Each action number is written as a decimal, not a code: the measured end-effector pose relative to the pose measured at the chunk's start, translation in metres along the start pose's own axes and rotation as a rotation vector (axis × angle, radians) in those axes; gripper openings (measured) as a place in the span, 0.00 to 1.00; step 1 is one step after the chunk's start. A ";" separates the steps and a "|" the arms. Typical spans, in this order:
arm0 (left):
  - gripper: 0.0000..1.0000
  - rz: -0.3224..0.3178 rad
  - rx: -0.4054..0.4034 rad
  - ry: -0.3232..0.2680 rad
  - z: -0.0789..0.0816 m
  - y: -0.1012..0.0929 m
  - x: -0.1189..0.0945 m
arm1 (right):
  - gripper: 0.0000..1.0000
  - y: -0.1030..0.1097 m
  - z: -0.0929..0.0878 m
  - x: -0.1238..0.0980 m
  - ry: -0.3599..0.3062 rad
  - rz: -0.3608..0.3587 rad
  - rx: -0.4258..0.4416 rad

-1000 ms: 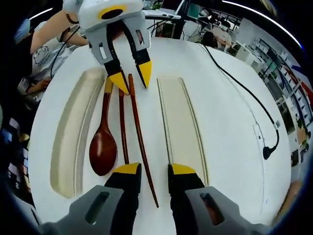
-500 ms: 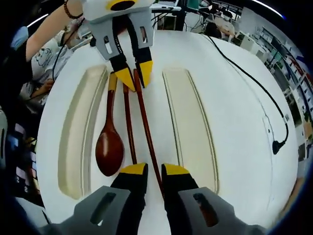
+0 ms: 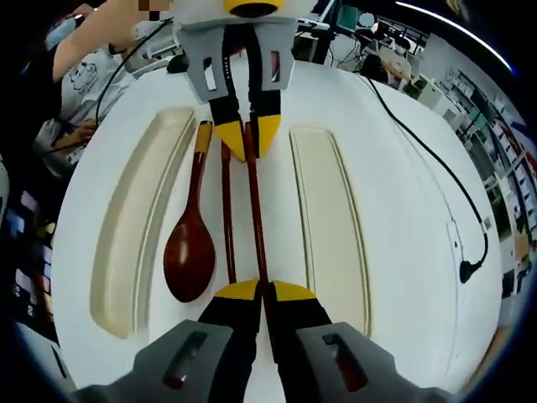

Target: Arrange the utensils inside the cutlery case until each visible utensil rests in its matching compartment.

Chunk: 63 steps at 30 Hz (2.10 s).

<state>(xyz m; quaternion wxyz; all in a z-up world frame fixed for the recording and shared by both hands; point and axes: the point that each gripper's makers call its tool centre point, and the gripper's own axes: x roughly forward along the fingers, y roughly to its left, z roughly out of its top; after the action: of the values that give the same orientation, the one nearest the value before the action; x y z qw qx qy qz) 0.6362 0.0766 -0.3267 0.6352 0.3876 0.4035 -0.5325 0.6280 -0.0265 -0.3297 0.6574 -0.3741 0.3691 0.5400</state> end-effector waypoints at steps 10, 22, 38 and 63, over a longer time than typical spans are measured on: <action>0.06 0.014 0.035 -0.030 0.000 0.006 -0.001 | 0.01 -0.003 0.002 -0.001 -0.057 -0.045 -0.021; 0.06 0.043 0.103 -0.092 0.008 0.004 -0.025 | 0.01 0.000 0.017 -0.029 -0.096 -0.101 -0.010; 0.06 0.034 0.197 -0.092 0.013 -0.031 -0.062 | 0.01 0.041 0.034 -0.061 -0.118 -0.135 0.007; 0.06 -0.079 0.223 -0.093 -0.014 -0.084 -0.051 | 0.02 0.105 0.033 -0.047 -0.118 -0.056 0.091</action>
<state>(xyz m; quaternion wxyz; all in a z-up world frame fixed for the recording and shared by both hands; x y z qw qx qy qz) 0.5468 0.0967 -0.2901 0.5845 0.4145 0.3270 -0.6161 0.5208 -0.0031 -0.2831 0.7091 -0.3219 0.3433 0.5250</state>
